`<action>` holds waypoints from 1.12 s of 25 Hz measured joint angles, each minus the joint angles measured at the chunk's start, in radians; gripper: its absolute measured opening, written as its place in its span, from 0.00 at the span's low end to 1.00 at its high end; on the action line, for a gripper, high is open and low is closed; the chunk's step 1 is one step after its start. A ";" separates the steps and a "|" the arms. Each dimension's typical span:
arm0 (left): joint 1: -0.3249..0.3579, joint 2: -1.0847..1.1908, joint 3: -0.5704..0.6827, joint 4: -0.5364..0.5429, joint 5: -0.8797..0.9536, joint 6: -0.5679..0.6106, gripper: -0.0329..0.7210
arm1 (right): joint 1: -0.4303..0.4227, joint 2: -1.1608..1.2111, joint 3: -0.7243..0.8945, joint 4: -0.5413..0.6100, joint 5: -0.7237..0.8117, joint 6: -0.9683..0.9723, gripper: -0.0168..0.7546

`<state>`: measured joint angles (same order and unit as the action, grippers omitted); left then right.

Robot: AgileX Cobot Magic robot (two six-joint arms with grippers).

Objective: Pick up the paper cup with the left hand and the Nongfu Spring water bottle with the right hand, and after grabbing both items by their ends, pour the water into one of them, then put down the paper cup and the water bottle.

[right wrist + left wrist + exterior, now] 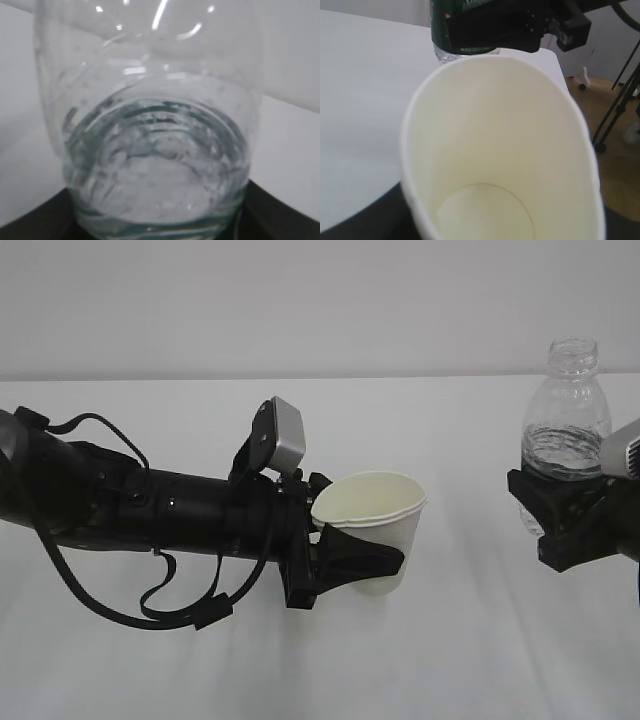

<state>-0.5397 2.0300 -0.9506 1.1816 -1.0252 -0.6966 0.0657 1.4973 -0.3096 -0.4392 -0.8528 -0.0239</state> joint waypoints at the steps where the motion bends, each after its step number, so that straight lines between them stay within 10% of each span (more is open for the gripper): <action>1: 0.000 0.000 0.000 0.000 0.000 0.000 0.60 | 0.000 -0.002 0.000 0.000 0.006 0.000 0.59; 28: -0.089 0.046 -0.095 0.000 0.127 -0.002 0.64 | 0.000 -0.003 0.000 -0.002 0.015 -0.004 0.59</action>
<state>-0.6286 2.0764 -1.0453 1.1815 -0.8981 -0.6982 0.0657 1.4945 -0.3096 -0.4410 -0.8379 -0.0275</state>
